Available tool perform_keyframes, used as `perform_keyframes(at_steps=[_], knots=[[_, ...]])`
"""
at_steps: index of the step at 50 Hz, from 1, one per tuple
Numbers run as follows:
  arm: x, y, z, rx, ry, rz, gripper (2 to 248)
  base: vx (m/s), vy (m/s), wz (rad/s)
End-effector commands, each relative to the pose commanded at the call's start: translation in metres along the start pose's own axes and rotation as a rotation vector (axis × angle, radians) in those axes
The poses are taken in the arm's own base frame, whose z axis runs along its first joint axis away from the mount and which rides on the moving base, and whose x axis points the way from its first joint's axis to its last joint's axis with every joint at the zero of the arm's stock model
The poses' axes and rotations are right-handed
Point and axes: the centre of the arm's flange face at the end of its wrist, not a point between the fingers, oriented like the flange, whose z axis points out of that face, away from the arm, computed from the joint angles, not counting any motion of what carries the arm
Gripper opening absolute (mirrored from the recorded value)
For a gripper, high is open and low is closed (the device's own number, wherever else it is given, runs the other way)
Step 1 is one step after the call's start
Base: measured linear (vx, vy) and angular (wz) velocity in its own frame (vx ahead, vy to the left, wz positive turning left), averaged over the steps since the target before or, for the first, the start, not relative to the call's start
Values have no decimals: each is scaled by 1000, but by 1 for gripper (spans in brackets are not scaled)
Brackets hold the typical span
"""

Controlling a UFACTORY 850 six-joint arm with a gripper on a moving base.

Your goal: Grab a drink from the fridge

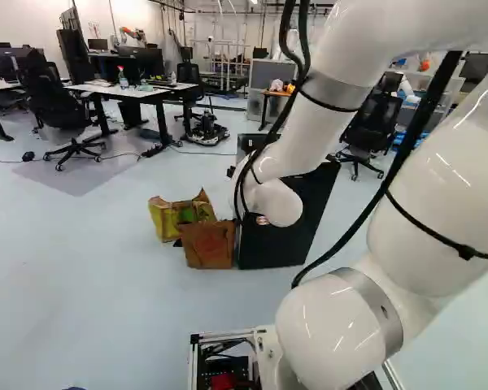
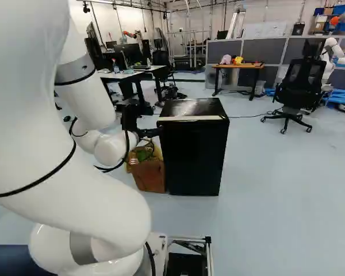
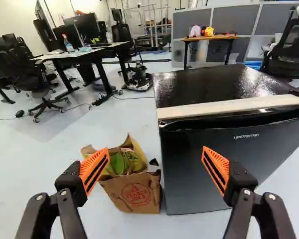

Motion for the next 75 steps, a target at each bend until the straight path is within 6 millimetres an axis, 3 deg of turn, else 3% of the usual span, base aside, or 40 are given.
perform_keyframes(at_steps=[75], knots=[[-49, -54, 79, -301, 66, 79, 247, 0, 0, 0]])
